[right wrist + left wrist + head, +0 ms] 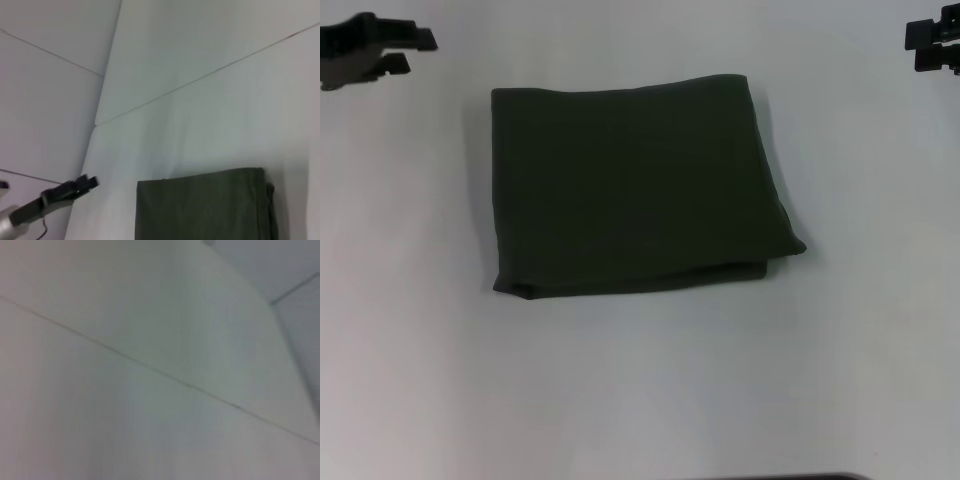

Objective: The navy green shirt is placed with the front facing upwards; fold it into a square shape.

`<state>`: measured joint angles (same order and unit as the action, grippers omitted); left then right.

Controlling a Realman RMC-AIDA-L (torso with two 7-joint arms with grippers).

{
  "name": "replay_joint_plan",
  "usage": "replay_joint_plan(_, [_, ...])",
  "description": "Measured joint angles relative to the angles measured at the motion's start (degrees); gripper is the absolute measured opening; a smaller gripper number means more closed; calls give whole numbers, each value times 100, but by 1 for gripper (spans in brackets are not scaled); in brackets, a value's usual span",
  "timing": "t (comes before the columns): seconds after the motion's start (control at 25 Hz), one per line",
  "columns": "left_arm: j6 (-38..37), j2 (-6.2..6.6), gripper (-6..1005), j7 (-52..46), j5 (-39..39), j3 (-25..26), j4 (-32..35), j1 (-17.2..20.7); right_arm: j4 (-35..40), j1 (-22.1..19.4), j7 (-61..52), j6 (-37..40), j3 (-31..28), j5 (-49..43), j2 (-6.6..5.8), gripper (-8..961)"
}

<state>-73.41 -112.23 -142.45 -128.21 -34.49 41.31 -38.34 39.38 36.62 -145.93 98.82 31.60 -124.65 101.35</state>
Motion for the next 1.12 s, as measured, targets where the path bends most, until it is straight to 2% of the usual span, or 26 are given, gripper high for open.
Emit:
replay_joint_plan(0.12, [-665, 35, 497, 333, 247, 189, 34, 139, 0, -5, 3, 0, -26, 1, -1, 456])
replay_joint_plan(0.28, [-1067, 32, 545, 558, 266, 174, 42, 182, 9, -6, 22, -16, -55, 3, -10, 456])
replay_joint_plan(0.4, [-1335, 22, 540, 780, 367, 204, 51, 190, 3, -6, 184, -138, -124, 16, 4, 456])
replay_joint_plan(0.52, [-1621, 12, 536, 968, 572, 226, 61, 221, -8, -16, 710, -238, -378, 206, 129, 456])
replay_joint_plan(0.68, [-1859, 3, 537, 1153, 697, 260, 96, 245, -67, -78, 1364, -648, -720, 640, 357, 457])
replay_joint_plan(0.8, [-2074, -38, 536, 1616, 744, 266, 173, 268, -282, -99, 1698, -999, -739, 690, 404, 457])
replay_joint_plan(0.88, [-2283, -113, 538, 2212, 813, 273, 227, 327, -434, -90, 2236, -1053, -734, 693, 431, 458])
replay_joint_plan(0.96, [-2415, -235, 539, 2810, 985, 286, 271, 438, -516, -86, 2863, -1103, -788, 738, 523, 458])
replay_joint_plan(1.12, [-2455, -449, 543, 3542, 1362, 295, 322, 730, -479, -160, 3732, -1566, -767, 878, 890, 495])
